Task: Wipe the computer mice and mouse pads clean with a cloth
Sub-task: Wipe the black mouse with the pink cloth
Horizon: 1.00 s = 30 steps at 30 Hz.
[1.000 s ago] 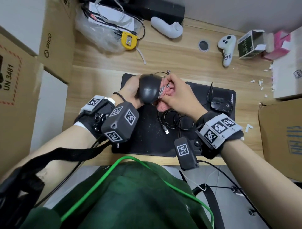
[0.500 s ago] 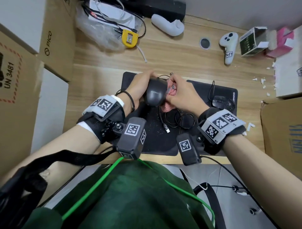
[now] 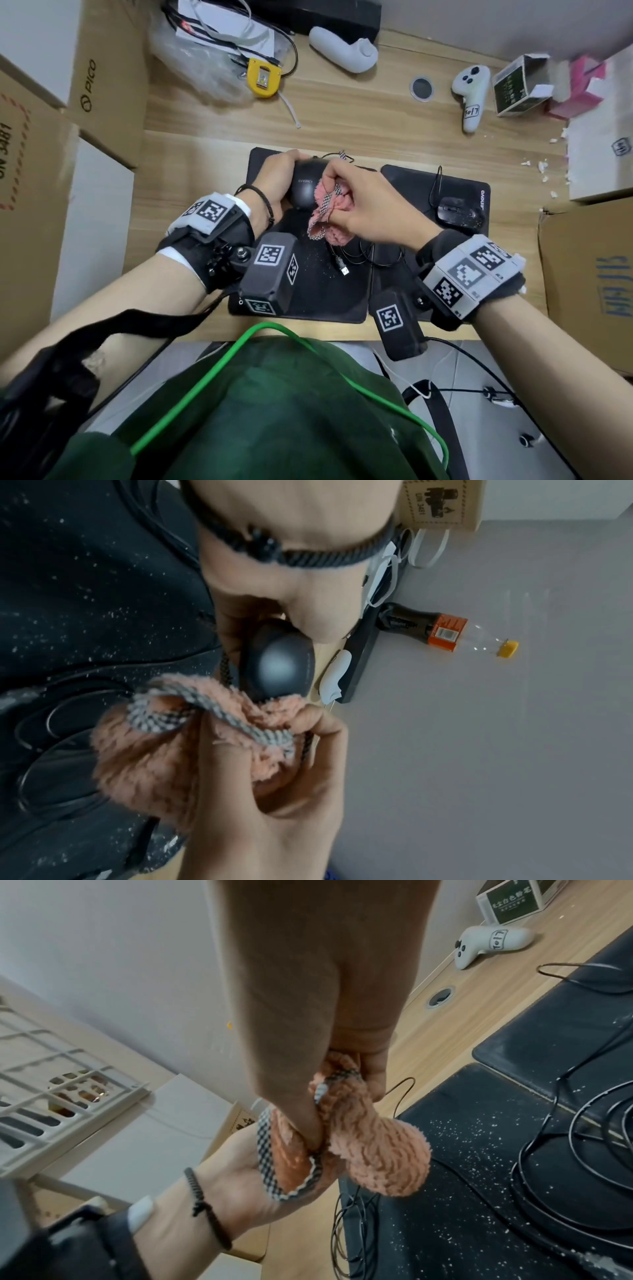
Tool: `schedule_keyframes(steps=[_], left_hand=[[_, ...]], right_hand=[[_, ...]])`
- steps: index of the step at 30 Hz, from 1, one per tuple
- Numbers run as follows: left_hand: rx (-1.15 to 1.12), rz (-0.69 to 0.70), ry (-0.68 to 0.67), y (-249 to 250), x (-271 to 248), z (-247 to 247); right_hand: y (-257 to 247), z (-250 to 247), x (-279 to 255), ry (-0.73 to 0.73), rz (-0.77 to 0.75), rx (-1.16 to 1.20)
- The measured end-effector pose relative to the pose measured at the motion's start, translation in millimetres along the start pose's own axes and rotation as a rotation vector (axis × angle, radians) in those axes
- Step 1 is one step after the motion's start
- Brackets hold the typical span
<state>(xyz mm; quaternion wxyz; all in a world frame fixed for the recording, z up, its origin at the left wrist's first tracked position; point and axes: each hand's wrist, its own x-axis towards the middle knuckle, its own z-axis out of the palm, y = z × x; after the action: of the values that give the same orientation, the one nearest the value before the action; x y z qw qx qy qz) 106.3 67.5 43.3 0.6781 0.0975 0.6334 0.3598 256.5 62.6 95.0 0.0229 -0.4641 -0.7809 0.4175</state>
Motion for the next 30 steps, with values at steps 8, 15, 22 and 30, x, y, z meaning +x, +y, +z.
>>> schedule_keyframes(steps=[8, 15, 22, 30], left_hand=[[0.123, 0.002, -0.13, -2, -16, 4], [0.079, 0.04, -0.014, -2, -8, -3], [0.178, 0.046, -0.073, -8, -7, -4], [0.2, 0.129, -0.287, 0, -26, 8]], right_hand=[[28, -8, 12, 0.128, 0.181, -0.01], [2, -1, 11, 0.0, 0.026, -0.018], [-3, -5, 9, -0.13, -0.065, -0.168], [39, -11, 18, 0.096, 0.187, -0.166]])
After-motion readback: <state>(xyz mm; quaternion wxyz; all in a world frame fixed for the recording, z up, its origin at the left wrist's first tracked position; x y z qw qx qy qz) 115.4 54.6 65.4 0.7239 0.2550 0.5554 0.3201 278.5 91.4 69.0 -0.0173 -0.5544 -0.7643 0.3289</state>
